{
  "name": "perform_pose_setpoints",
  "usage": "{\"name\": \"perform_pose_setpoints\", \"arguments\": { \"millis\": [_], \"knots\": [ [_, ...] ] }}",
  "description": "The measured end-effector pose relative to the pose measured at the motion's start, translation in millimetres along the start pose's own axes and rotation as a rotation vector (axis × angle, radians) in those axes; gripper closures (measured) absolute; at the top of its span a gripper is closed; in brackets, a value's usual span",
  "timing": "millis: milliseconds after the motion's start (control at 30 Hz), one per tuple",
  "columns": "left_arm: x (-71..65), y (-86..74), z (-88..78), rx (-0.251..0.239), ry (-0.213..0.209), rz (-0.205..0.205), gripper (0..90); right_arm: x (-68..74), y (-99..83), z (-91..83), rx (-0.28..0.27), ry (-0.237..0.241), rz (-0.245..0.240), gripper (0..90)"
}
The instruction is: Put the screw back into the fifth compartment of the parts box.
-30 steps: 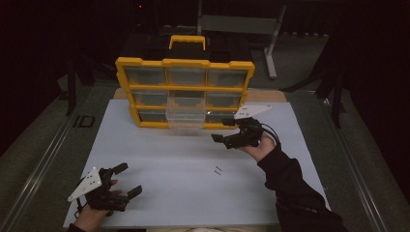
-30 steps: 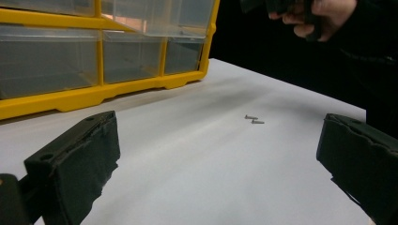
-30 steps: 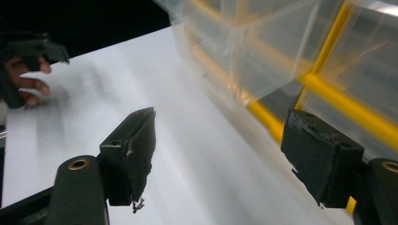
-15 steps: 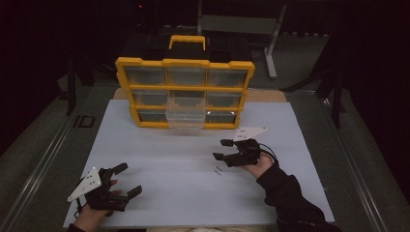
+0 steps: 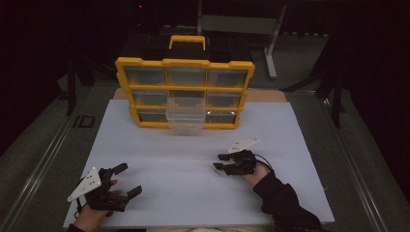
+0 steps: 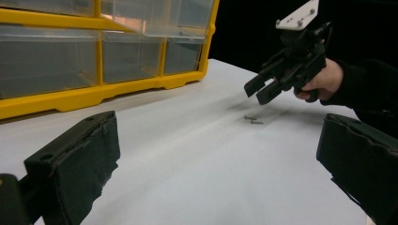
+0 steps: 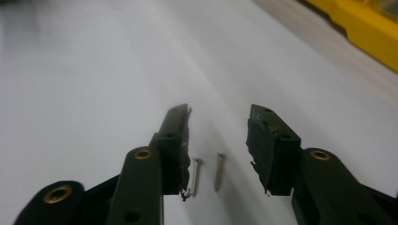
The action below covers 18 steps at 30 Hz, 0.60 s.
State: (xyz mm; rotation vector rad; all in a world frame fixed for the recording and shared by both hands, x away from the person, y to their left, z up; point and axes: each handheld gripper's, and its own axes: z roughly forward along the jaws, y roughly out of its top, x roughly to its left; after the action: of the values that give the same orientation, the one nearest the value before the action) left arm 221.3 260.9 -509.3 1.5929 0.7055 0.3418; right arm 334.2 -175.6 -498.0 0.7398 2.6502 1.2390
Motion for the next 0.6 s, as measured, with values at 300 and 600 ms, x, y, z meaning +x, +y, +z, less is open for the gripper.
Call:
{"name": "perform_pose_setpoints", "arguments": {
  "millis": [300,600],
  "knots": [
    [0.0,0.0,-0.1,0.001,0.0,0.001,0.5,-0.8,-9.3,10.4,0.056,-0.018,0.0,69.3],
    [0.0,0.1,-0.3,0.0,0.0,0.004,0.5,-0.9,-12.5,19.1,0.099,-0.035,-0.011,72.3]
  ]
}}
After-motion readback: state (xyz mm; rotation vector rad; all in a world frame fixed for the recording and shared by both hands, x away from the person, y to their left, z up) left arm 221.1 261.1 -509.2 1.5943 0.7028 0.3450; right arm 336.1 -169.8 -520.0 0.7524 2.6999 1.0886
